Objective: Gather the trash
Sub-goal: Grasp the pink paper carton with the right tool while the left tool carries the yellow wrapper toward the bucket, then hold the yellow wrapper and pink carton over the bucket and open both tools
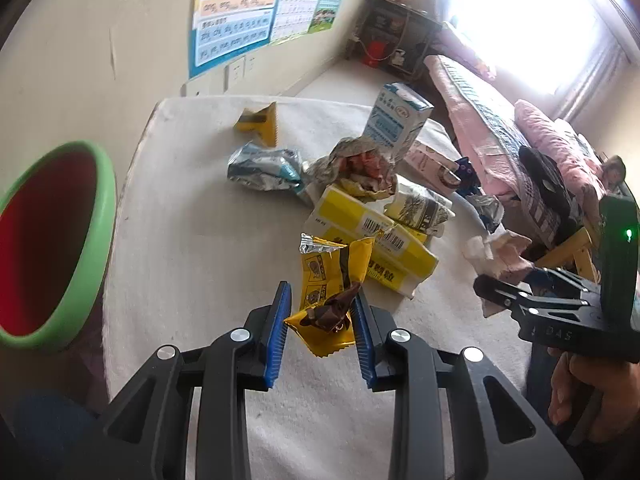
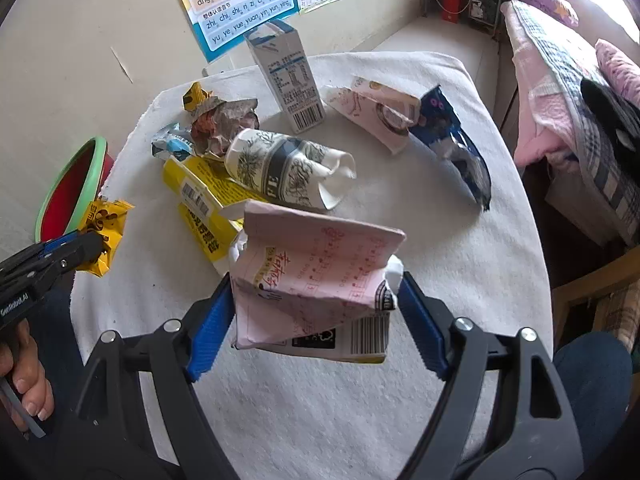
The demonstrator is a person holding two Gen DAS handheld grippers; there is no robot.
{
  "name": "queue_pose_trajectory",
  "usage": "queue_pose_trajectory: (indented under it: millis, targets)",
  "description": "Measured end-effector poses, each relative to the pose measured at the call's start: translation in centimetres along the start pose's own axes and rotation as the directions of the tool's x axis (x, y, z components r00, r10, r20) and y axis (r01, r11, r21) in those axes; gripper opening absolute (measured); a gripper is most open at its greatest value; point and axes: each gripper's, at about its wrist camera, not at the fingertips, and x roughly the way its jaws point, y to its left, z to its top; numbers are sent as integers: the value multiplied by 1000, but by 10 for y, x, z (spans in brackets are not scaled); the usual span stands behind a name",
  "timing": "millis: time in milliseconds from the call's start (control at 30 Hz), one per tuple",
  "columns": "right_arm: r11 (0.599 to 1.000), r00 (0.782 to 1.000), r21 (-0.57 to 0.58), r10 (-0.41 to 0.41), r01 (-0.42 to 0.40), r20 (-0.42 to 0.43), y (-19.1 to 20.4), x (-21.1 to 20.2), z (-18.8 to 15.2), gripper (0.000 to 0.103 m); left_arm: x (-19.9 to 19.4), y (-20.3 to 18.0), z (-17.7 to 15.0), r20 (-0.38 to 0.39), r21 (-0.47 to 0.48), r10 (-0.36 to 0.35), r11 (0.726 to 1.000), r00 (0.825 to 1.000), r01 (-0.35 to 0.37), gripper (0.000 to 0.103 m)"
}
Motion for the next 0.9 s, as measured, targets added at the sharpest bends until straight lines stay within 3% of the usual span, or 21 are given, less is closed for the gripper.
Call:
queue_pose_trajectory:
  millis: [167, 467, 667, 900]
  targets:
    - [999, 1000, -43, -6, 7, 30, 18, -8, 14, 78, -8, 4, 7, 31, 0, -4, 1000, 1000, 4, 28]
    - [988, 997, -145, 57, -47, 60, 73, -7, 48, 78, -26, 41, 13, 68, -120, -39, 992, 997, 47, 28]
    - [977, 992, -190, 109, -96, 58, 112, 6, 65, 78, -46, 74, 18, 103, -158, 24, 987, 994, -7, 28]
    - [943, 972, -279, 215, -180, 100, 183, 11, 97, 78, -79, 139, 25, 145, -256, 125, 963, 981, -85, 28]
